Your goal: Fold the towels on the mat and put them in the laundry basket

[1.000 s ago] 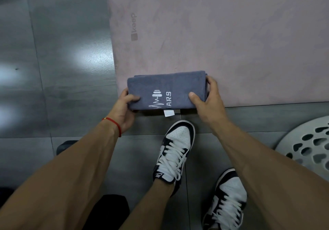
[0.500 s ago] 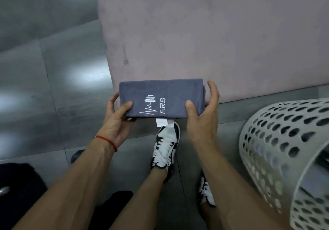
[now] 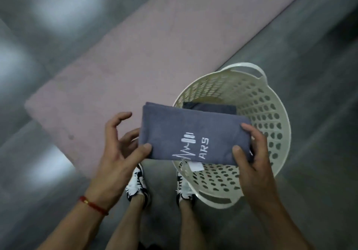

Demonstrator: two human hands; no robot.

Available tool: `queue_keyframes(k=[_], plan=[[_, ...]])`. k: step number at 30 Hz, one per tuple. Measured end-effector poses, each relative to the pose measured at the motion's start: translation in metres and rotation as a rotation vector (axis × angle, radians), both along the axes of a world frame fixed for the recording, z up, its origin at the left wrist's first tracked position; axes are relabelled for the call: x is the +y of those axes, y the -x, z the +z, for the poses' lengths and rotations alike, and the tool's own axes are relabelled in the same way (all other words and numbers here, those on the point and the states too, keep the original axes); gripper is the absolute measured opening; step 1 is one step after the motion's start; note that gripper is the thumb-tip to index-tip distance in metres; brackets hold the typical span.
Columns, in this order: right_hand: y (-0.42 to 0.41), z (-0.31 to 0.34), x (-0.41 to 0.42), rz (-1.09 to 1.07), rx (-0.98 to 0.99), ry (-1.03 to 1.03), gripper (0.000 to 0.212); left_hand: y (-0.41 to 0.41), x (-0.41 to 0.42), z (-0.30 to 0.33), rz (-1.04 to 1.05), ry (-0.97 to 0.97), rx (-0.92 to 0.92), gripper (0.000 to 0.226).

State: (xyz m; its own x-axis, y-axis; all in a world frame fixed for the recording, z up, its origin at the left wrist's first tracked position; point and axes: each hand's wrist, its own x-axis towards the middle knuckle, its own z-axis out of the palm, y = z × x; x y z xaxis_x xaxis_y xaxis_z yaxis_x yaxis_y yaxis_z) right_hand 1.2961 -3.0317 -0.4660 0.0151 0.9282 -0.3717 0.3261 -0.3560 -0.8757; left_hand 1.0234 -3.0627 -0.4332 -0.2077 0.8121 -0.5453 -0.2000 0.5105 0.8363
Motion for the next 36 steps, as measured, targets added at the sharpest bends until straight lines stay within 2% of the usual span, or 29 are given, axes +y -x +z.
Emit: queue_keyframes(k=[2, 4, 8, 12, 14, 21, 24, 26, 28, 31, 33, 36], plan=[[-0.044, -0.016, 0.001, -0.125, 0.013, 0.058, 0.056, -0.047, 0.02, -0.02, -0.102, 0.058, 0.028, 0.064], [-0.078, -0.049, 0.001, -0.236, 0.025, 0.135, 0.065, -0.096, 0.033, -0.052, -0.079, 0.162, 0.042, 0.056], [-0.108, -0.128, -0.008, -0.224, -0.062, 0.253, 0.072, -0.16, 0.038, -0.143, 0.171, 0.417, 0.059, 0.047], [-0.104, -0.204, -0.01, -0.202, -0.058, 0.367, 0.077, -0.16, 0.016, -0.251, 0.338, 0.6, 0.086, 0.05], [-0.101, -0.235, -0.009, -0.218, -0.043, 0.393, 0.076, -0.155, 0.005, -0.296, 0.366, 0.602, 0.096, 0.051], [-0.094, -0.311, 0.007, -0.367, 0.044, 0.415, 0.071, -0.154, 0.023, -0.366, 0.412, 0.536, 0.136, 0.048], [-0.09, -0.318, 0.009, -0.26, -0.032, 0.474, 0.07, -0.155, 0.025, -0.376, 0.21, 0.515, 0.26, 0.053], [-0.086, -0.309, 0.01, -0.165, -0.124, 0.39, 0.074, -0.157, 0.02, -0.367, 0.056, 0.457, 0.476, 0.057], [-0.08, -0.292, 0.012, -0.042, -0.292, 0.248, 0.087, -0.162, 0.016, -0.347, -0.128, 0.292, 0.734, 0.073], [-0.075, -0.276, 0.017, 0.328, -0.685, 0.0, 0.108, -0.167, 0.023, -0.321, -0.439, 0.131, 1.143, 0.103], [-0.079, -0.275, 0.027, 0.613, -0.887, -0.133, 0.116, -0.164, 0.035, -0.319, -0.722, 0.037, 1.34, 0.111], [-0.093, -0.292, 0.047, 0.933, -1.053, -0.169, 0.121, -0.153, 0.058, -0.338, -1.076, 0.002, 1.355, 0.11]])
